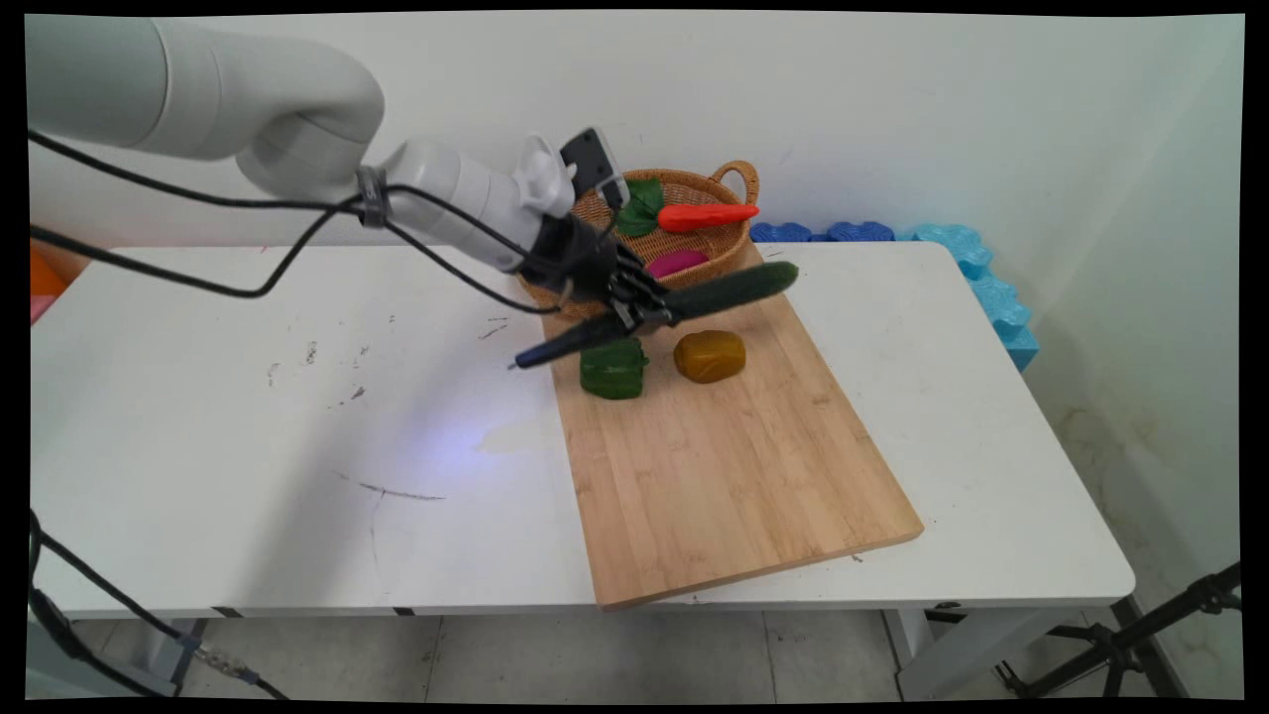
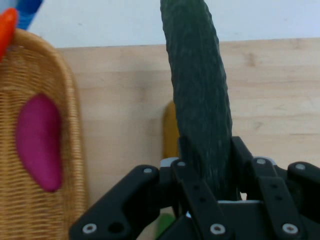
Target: Place the picked object in the vegetable basket
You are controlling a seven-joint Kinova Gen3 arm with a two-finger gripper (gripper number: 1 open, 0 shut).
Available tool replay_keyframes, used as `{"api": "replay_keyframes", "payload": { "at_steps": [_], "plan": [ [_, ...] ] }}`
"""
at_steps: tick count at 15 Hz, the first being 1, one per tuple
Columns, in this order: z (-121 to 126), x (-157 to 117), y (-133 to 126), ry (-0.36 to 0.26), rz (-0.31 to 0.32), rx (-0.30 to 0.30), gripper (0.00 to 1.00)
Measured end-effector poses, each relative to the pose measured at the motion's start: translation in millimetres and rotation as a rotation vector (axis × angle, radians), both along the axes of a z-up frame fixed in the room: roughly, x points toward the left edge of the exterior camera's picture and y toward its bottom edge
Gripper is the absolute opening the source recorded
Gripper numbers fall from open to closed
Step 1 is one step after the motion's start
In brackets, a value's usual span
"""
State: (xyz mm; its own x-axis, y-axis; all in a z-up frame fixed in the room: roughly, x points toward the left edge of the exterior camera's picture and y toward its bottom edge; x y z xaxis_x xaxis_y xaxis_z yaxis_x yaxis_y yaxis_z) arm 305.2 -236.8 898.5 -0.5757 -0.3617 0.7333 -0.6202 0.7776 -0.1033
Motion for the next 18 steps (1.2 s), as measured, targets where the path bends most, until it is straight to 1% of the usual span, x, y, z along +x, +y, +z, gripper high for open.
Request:
{"api": "replay_keyframes", "payload": {
  "at_steps": [5,12,15,18],
  "plan": [
    [16,26,-27,-0.053,-0.009,-0.052,0.0],
    [35,73,-76,-0.169,-0.019,-0.14,0.0],
    [34,92,-99,-0.225,-0.03,-0.168,0.0],
    [27,107,-119,-0.278,-0.059,-0.184,0.0]
  ]
}}
